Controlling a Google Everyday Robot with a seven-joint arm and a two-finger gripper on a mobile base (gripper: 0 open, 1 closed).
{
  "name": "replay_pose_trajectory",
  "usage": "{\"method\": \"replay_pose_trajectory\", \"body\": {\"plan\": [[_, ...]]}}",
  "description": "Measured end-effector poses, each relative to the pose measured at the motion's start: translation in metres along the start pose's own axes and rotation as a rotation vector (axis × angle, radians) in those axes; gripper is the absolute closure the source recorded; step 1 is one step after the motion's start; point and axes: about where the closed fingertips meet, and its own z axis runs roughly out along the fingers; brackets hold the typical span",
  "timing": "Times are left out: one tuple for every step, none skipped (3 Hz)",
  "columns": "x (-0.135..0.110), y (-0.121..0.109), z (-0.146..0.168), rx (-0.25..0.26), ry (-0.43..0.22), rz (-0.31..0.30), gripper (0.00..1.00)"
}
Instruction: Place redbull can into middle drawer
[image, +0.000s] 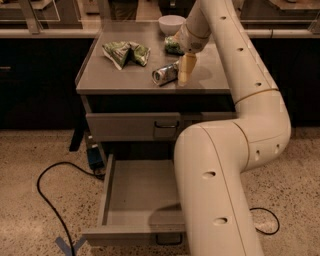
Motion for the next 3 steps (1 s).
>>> {"method": "replay_pose_trajectory", "body": {"plan": [[-0.009,0.001,0.007,-0.015,-0.012,-0.032,0.00],[-0.015,0.006,0.017,-0.051,0.008,-0.040,0.00],[-0.018,0.013,0.027,-0.086,0.018,-0.035,0.00]]}}
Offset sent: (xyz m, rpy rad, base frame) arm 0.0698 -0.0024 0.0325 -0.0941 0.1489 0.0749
